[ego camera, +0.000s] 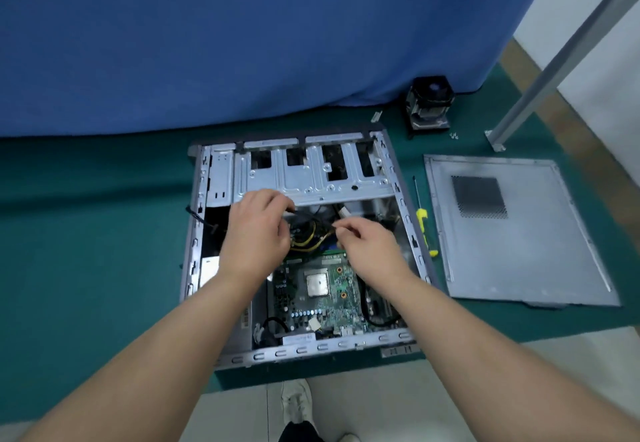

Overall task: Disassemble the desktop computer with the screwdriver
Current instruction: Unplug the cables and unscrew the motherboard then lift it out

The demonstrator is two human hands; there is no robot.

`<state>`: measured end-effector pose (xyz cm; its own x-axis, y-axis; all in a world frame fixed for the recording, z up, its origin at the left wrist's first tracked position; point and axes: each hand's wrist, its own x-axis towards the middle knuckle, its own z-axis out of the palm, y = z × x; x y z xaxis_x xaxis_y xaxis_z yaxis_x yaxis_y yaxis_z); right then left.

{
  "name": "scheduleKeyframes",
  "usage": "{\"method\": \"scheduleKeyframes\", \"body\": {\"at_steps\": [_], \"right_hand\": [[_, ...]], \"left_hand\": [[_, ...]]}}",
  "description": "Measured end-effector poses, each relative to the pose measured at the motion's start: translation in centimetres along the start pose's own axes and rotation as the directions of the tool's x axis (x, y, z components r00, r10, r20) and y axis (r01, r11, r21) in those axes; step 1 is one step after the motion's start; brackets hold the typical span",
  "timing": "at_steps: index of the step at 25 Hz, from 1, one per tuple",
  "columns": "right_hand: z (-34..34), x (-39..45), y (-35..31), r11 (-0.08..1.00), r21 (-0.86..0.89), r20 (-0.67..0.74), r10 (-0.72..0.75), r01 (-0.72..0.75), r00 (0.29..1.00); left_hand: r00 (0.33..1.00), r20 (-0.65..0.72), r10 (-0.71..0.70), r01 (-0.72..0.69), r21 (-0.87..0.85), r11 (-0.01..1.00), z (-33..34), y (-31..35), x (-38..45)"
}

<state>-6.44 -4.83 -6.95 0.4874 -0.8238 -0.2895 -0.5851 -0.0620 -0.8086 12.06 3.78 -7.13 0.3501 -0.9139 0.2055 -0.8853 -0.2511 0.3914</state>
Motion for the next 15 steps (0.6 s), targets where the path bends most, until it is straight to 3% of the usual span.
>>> {"method": "scheduleKeyframes", "body": {"at_steps": [4,9,15], "right_hand": [[-1.3,-0.4,-1.6,0.986,0.097,-0.042,0.142,-0.137,0.989],[-2.3,-0.8,-3.5,0.962,0.139,-0.13,0.253,-0.235,0.959],[-3.1,-0.3,-6.7,0.955,0.11,-0.265,0.294,-0.274,0.918]], "left_hand": [[0.999,-0.02,-0.049,0.05,0.029,0.998,-0.2,0.4,0.5],[0.995,0.064,-0.083,0.083,-0.002,0.997,-0.7,0.4,0.7],[0.996,0.088,0.007,-0.005,-0.022,1.0,-1.8,0.7,0.2]]}}
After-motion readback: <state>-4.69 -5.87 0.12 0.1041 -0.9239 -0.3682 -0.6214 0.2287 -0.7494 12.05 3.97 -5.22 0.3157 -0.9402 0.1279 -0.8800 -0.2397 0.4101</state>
